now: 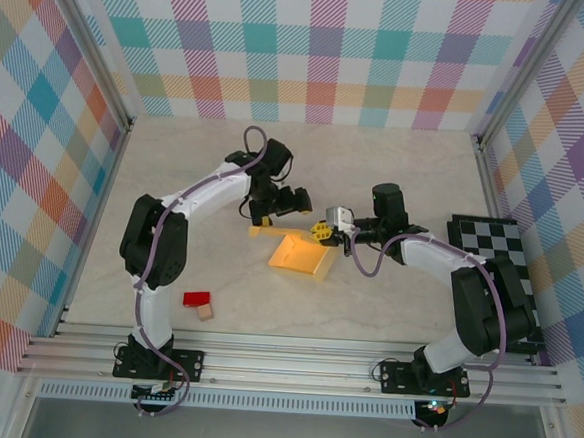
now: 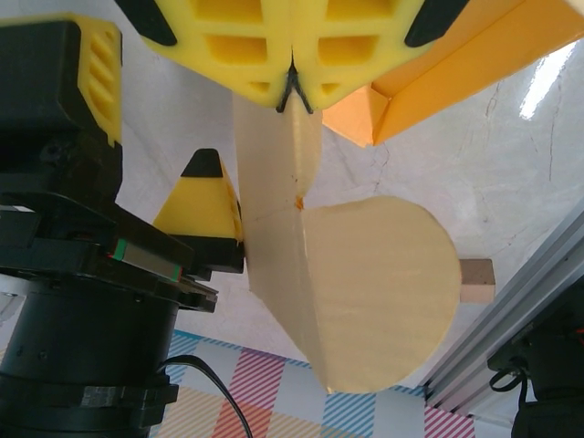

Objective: Fold the paper box

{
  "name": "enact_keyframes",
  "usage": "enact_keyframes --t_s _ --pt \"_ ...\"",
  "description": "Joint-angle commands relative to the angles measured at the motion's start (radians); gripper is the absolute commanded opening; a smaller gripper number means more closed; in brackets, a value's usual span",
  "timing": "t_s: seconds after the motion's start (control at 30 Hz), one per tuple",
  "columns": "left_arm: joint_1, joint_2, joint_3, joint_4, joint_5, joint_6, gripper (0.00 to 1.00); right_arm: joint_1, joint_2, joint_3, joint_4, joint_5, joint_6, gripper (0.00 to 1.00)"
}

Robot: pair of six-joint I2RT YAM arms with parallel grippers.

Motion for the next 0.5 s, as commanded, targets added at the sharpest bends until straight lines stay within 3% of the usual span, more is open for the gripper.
enact_keyframes --t_s 0.0,0.13,0.3,0.43,0.47 --pt "-0.022 -0.004 0.031 -0.038 0.044 -0.027 0.99 0.006 0.019 -0.010 -0.039 0.025 -0.043 0.00" --pt "-0.041 -0.025 0.043 -0.067 0.041 -0.020 0.99 0.004 0.009 -0.035 -0.041 0.105 -0.068 0.02" --pt "-0.024 -0.037 0.094 -0.196 -0.162 0.081 0.99 -0.015 -0.008 -0.030 -0.155 0.142 -0.127 0.06" --pt "0.012 -0.039 0.086 -0.202 -0.173 0.145 0.99 -0.015 -0.032 -0.014 -0.259 0.162 -0.173 0.11" --pt "0.016 -0.035 0.087 -0.199 -0.173 0.160 0.99 -0.015 -0.041 -0.014 -0.270 0.167 -0.176 0.16"
